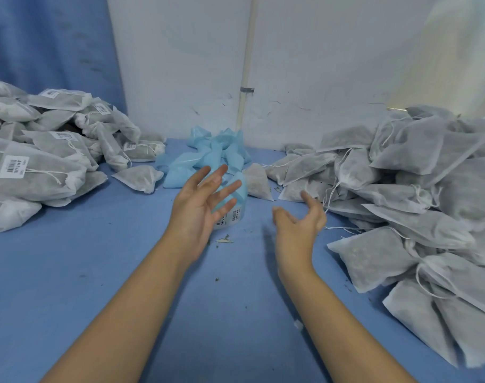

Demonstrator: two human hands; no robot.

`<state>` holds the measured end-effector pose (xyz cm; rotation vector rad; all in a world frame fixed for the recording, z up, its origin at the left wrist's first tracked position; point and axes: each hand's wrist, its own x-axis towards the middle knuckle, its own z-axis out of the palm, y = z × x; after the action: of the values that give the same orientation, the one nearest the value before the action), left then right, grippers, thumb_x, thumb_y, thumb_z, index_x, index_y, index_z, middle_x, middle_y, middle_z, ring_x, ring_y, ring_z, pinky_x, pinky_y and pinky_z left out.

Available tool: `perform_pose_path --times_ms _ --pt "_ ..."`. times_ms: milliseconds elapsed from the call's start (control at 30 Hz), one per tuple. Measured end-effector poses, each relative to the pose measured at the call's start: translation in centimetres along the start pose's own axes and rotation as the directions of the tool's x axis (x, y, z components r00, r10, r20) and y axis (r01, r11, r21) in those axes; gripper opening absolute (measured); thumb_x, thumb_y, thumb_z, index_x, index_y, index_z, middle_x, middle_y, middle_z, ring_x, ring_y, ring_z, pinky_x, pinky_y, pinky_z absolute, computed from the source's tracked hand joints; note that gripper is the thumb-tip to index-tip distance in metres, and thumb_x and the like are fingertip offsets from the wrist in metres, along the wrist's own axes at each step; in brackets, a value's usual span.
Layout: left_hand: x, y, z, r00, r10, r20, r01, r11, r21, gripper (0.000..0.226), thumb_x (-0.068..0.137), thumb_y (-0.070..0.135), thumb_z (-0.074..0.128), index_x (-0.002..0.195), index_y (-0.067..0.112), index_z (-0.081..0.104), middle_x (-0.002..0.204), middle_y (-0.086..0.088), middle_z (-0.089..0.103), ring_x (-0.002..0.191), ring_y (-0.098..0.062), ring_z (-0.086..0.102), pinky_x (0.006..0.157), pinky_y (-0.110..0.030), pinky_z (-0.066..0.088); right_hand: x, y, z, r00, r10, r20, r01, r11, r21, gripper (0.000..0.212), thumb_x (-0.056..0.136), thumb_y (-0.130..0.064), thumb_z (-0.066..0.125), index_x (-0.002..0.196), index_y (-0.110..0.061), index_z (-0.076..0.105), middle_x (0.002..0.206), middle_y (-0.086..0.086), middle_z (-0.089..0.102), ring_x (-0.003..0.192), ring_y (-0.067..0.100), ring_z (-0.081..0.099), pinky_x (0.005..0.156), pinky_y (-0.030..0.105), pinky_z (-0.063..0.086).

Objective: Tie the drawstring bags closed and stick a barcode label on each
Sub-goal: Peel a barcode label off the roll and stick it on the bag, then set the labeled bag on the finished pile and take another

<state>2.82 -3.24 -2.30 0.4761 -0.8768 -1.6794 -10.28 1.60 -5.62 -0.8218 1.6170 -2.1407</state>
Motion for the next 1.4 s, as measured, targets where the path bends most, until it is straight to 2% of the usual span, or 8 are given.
perform_pose_path --times_ms 167,333,500,700,900,1000,1200,1400 --pt "-0.5 -0.7 0.3 0.999 -0.038 0.017 0.035 0.986 0.166 0.024 0.093 0.011 0.054 0.117 0.015 0.055 0.108 0.003 0.072 0.081 -0.017 0.071 0.067 -0.022 0.052 2.7 -0.5 -1.6 0.986 0.05 -0.159 -0.038 0.996 0.082 0.042 0.086 -0.001 0.056 0.117 -0.023 0.038 0.139 0.004 0.035 0.105 0.016 0.062 0.055 0.002 0.04" --pt "-0.8 -1.2 0.5 0.998 -0.059 0.035 0.047 0.959 0.281 0.022 0.092 0.008 0.055 0.111 0.015 0.062 0.1 0.002 0.074 0.071 -0.012 0.067 0.069 -0.023 0.047 4.9 -1.0 -3.0 0.982 0.147 -0.119 -0.108 0.952 0.286 0.052 0.09 0.003 0.054 0.137 -0.007 0.033 0.124 0.001 0.046 0.115 0.01 0.051 0.078 0.008 0.044" --pt "-0.8 -1.6 0.7 0.996 -0.087 0.023 0.074 0.936 0.343 0.019 0.092 0.004 0.053 0.099 0.016 0.066 0.086 0.005 0.074 0.064 -0.009 0.065 0.066 -0.022 0.046 5.1 -1.3 -3.3 0.958 0.281 -0.053 -0.229 0.866 0.443 0.011 0.096 -0.013 0.055 0.1 -0.003 0.059 0.085 0.002 0.066 0.079 0.01 0.066 0.069 0.014 0.053" --pt "-1.0 -2.1 0.5 0.991 -0.134 -0.001 0.121 0.897 0.426 0.022 0.092 0.003 0.05 0.092 0.017 0.067 0.08 0.004 0.074 0.06 -0.007 0.064 0.055 -0.015 0.045 4.3 -1.4 -3.1 0.903 0.429 -0.02 -0.361 0.783 0.507 0.014 0.096 -0.024 0.057 0.089 -0.013 0.061 0.051 -0.004 0.061 0.041 0.004 0.057 0.044 0.015 0.046" --pt "-1.3 -2.8 1.2 0.99 -0.142 -0.015 0.132 0.867 0.481 0.02 0.093 0.004 0.051 0.095 0.017 0.065 0.096 0.004 0.072 0.059 -0.007 0.065 0.052 -0.014 0.046 2.8 -1.4 -2.3 0.866 0.455 0.205 -0.497 0.745 0.445 0.007 0.093 -0.018 0.061 0.094 -0.014 0.067 0.056 -0.004 0.062 0.046 0.004 0.058 0.044 0.013 0.045" --pt "-1.5 -3.1 1.8 0.994 -0.11 -0.012 0.102 0.87 0.483 0.017 0.095 0.009 0.052 0.103 0.016 0.064 0.102 0.006 0.068 0.056 -0.008 0.066 0.049 -0.014 0.046 1.7 -1.2 -1.3 0.834 0.462 0.302 -0.547 0.761 0.348 0.009 0.091 -0.019 0.062 0.098 -0.017 0.069 0.079 -0.006 0.072 0.053 0.005 0.061 0.043 0.013 0.043" --pt "-2.1 -3.2 2.2 0.994 -0.106 0.022 0.085 0.888 0.452 0.018 0.096 0.008 0.048 0.097 0.017 0.064 0.093 0.002 0.072 0.058 -0.014 0.068 0.047 -0.016 0.046 0.2 -0.1 0.0 0.787 0.514 0.342 -0.582 0.802 0.134 0.009 0.086 -0.022 0.067 0.094 -0.02 0.072 0.079 -0.009 0.059 0.049 0.006 0.033 0.038 0.014 0.026" --pt "-2.1 -4.1 2.3 0.981 -0.196 0.013 0.177 0.913 0.366 0.016 0.098 0.003 0.044 0.107 0.008 0.056 0.089 -0.01 0.069 0.061 -0.014 0.068 0.049 -0.019 0.051 0.3 0.3 -0.2 0.761 0.483 0.432 -0.568 0.819 0.085 0.014 0.088 -0.024 0.067 0.097 -0.017 0.072 0.08 0.0 0.069 0.069 0.015 0.055 0.058 0.025 0.035"
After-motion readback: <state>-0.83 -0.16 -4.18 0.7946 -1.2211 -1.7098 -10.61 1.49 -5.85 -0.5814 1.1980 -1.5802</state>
